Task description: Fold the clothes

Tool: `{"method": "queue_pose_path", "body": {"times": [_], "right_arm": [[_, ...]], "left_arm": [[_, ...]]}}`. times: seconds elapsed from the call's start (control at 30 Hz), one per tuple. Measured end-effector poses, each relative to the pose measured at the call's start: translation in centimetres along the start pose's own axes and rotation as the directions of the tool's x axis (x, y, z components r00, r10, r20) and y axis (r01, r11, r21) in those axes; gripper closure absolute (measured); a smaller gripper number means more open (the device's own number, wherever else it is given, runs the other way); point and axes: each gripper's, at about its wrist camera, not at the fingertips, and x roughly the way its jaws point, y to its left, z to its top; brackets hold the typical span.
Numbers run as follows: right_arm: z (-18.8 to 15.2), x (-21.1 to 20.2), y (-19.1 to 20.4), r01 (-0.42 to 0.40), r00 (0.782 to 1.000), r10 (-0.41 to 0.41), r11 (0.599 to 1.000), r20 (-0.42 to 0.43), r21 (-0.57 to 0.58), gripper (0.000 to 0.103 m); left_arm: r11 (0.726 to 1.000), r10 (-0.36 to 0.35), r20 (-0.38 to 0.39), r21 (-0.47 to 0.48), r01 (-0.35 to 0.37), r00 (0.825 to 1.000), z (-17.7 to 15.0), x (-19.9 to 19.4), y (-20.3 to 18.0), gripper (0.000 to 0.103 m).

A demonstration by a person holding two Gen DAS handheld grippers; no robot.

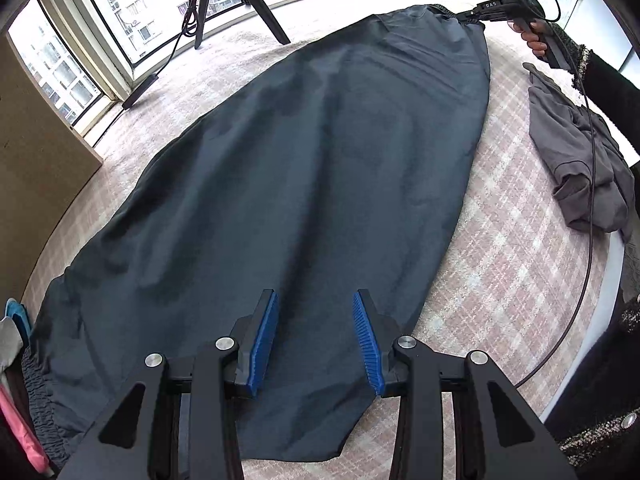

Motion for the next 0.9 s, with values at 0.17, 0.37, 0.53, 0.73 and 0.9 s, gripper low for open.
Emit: {"method": "queue_pose_path", "body": {"times": [0.17,0.37,0.53,0.73,0.9], "right_arm": [[-3.2,-3.4,-3.6,-0.116,0.988,0.082,0.953,0.133,0.281,0.063],[-7.7,-4.4,-4.3,-0.186,0.98,0.131,0.874,0.151,0.448,0.063],[-8.0,-2.4,-3.7,-0.252,0.968,0.214,0.806,0.133,0.536,0.063],[-6.1,-0.6,-0.2,-0.171,0.983,0.12,0.88,0.141,0.443,0.068],[-6.0,-0.9,4.2,-0.005,0.979,-0.04,0.975,0.198,0.221,0.092]], "left_arm": [[0.999,-0.002,0.01,-0.039,0.002,1.0,-0.3,-0.2,0.6,0.066],[1.0,-0.014,0.054,-0.003,0.015,0.998,1.6,-0.7,-0.6,0.066],[0.997,-0.069,0.124,0.05,0.063,0.99,7.9,-0.6,-3.1,0.066],[0.98,-0.2,0.195,0.033,0.197,0.96,16.5,0.7,-5.5,0.066],[0.965,-0.26,0.241,0.039,0.259,0.935,22.7,1.7,-7.3,0.065]]}}
